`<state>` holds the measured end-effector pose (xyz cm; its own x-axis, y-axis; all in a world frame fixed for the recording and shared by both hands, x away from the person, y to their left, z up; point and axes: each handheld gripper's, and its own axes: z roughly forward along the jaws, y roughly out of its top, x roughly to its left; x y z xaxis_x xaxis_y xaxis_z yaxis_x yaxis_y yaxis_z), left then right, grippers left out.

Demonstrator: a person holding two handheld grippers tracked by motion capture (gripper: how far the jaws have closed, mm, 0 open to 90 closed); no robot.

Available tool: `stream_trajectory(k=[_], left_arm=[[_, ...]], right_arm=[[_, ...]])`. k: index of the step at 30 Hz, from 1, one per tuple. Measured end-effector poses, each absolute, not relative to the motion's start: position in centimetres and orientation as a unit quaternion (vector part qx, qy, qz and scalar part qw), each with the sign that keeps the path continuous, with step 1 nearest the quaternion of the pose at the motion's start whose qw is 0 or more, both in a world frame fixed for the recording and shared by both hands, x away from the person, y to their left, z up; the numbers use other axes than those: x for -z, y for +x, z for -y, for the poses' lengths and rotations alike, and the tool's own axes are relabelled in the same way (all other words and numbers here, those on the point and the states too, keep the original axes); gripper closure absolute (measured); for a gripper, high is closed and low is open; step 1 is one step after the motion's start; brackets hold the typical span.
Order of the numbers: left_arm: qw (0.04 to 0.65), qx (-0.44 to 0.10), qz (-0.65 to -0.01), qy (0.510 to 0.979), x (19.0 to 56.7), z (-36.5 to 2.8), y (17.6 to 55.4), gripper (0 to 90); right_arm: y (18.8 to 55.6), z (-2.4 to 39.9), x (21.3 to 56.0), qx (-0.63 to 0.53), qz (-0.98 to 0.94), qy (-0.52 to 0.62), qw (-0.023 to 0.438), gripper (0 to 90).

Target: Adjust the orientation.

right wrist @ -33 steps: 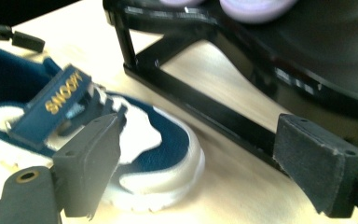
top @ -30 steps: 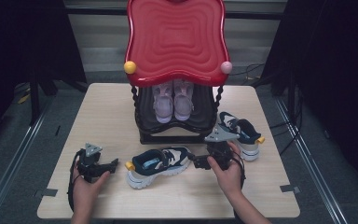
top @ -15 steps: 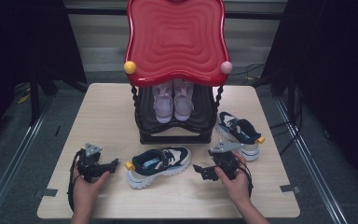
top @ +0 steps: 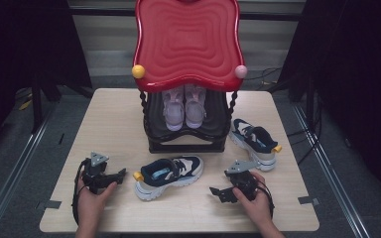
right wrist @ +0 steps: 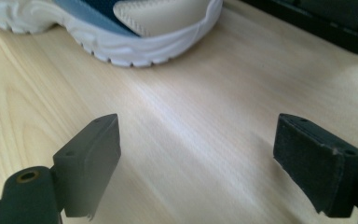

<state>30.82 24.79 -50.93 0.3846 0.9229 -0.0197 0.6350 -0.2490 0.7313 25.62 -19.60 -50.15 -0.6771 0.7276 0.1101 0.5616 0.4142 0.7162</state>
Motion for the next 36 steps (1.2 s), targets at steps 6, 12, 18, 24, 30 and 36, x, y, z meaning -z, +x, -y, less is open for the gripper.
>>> stream_trajectory(k=[6, 12, 18, 24, 30, 36], left_arm=[[0.337, -0.214, -0.512, 0.761, 50.93, -24.79, 30.82, 17.6], [0.337, -0.214, -0.512, 0.761, 50.93, -24.8, 30.82, 17.6], [0.337, -0.213, -0.512, 0.761, 50.93, -24.79, 30.81, 17.5], [0.337, -0.213, -0.507, 0.765, 50.91, -24.78, 30.77, 17.6], [0.338, -0.207, -0.495, 0.773, 50.85, -24.72, 30.73, 18.3], [0.337, -0.18, -0.489, 0.784, 50.38, -24.31, 30.82, 20.2]], right_arm=[[25.21, 20.07, 50.59, -0.371, -0.838, 0.385, 0.113, 14.7], [24.83, 20.04, 51.02, -0.369, -0.842, 0.366, 0.142, 13.9], [24.78, 19.99, 51.02, -0.366, -0.844, 0.365, 0.143, 13.6], [24.77, 19.99, 51.02, -0.366, -0.844, 0.365, 0.143, 13.6], [24.78, 20.0, 51.02, -0.366, -0.844, 0.365, 0.142, 13.5], [24.78, 20.0, 51.02, -0.367, -0.844, 0.365, 0.142, 13.5]])
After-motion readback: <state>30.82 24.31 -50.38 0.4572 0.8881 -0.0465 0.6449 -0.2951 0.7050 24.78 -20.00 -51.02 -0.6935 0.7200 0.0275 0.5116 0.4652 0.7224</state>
